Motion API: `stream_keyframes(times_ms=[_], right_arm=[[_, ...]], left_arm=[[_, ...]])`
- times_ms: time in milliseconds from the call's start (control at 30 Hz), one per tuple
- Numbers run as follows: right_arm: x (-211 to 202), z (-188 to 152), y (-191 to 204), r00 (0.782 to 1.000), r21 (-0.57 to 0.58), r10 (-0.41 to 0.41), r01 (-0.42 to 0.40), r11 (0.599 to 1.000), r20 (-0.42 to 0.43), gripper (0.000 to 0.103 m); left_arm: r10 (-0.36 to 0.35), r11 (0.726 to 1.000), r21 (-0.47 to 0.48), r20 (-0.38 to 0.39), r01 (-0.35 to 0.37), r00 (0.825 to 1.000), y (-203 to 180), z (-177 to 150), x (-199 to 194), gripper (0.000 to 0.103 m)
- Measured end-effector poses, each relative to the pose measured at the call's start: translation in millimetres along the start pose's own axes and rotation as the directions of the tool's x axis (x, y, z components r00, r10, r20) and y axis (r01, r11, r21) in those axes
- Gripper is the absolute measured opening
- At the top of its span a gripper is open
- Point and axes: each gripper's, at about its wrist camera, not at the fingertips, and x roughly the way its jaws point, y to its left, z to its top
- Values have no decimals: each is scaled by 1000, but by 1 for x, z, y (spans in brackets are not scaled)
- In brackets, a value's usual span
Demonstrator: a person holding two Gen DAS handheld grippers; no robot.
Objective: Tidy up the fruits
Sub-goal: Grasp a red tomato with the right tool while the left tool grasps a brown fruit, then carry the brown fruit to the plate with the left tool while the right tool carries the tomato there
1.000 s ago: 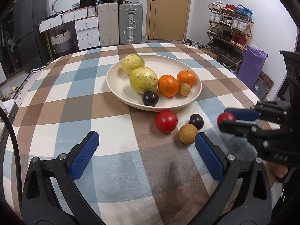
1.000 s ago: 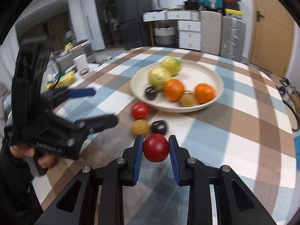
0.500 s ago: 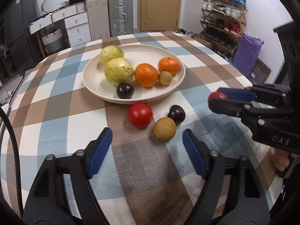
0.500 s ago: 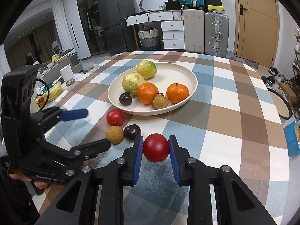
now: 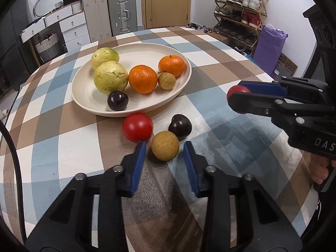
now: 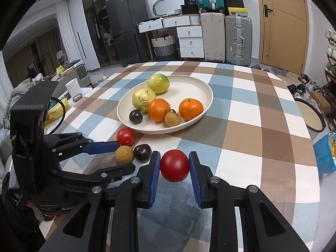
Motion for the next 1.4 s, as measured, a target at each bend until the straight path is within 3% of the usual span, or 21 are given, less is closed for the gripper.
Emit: stream_keyframes(times_ms=[33, 600, 1400], right_arm=[[0, 0, 0, 1000, 0, -2, 2, 1000, 0, 28], [3, -1, 3, 1000, -6, 7, -7, 1000, 9, 28], [3, 3, 14, 994, 11, 54, -55, 998, 93, 28]], left_arm=[[-4, 1000, 1, -2, 4, 1000, 0, 0, 1, 24], [-25, 999, -34, 56, 27, 998, 22, -4, -20, 24], [61, 991, -128, 136, -43, 989, 67, 4, -39, 24]])
